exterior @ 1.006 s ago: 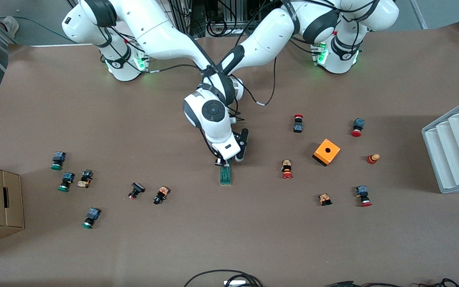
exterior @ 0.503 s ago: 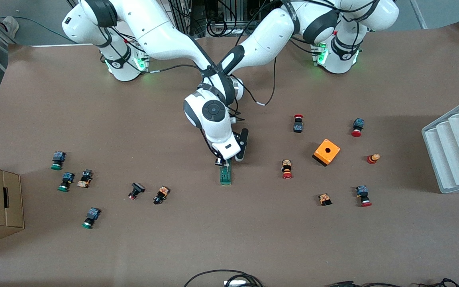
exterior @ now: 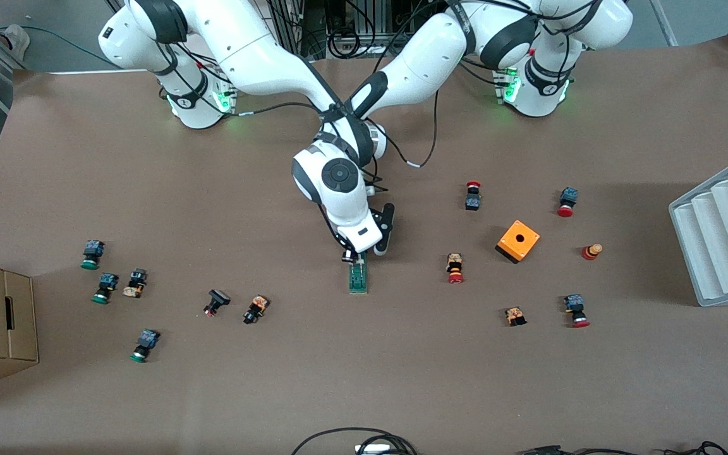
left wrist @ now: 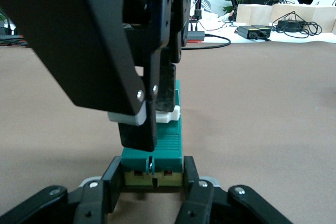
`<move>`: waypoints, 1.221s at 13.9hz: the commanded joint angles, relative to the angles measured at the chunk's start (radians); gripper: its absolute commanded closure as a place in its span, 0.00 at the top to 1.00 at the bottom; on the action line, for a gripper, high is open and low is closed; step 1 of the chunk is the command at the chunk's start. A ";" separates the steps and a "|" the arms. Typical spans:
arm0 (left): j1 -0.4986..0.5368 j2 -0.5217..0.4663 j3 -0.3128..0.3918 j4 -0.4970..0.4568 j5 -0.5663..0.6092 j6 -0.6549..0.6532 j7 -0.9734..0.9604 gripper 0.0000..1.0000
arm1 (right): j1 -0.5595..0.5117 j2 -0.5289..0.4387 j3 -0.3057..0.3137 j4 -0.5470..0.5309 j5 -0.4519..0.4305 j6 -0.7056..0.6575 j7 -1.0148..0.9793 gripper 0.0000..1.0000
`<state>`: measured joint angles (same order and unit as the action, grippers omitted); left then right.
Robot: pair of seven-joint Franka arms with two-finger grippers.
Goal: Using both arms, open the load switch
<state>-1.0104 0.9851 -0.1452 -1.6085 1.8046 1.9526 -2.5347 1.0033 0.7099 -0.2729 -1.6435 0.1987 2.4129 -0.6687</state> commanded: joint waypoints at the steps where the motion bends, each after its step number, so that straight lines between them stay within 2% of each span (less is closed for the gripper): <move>1: 0.007 0.043 0.010 0.024 0.004 0.026 -0.010 0.52 | 0.011 -0.009 -0.008 -0.010 0.016 0.015 0.005 0.76; 2: 0.007 0.043 0.010 0.024 0.004 0.026 -0.010 0.52 | 0.006 -0.013 -0.009 -0.009 0.016 0.015 -0.003 1.00; 11: 0.007 0.043 0.010 0.024 0.004 0.026 -0.010 0.52 | -0.023 -0.116 -0.012 0.002 0.027 -0.086 0.000 1.00; 17: 0.007 0.043 0.010 0.024 0.004 0.026 -0.010 0.52 | -0.080 -0.181 -0.012 0.083 0.036 -0.280 0.004 1.00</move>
<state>-1.0104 0.9851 -0.1452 -1.6084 1.8046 1.9526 -2.5347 0.9455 0.5530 -0.2915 -1.5896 0.1990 2.2008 -0.6659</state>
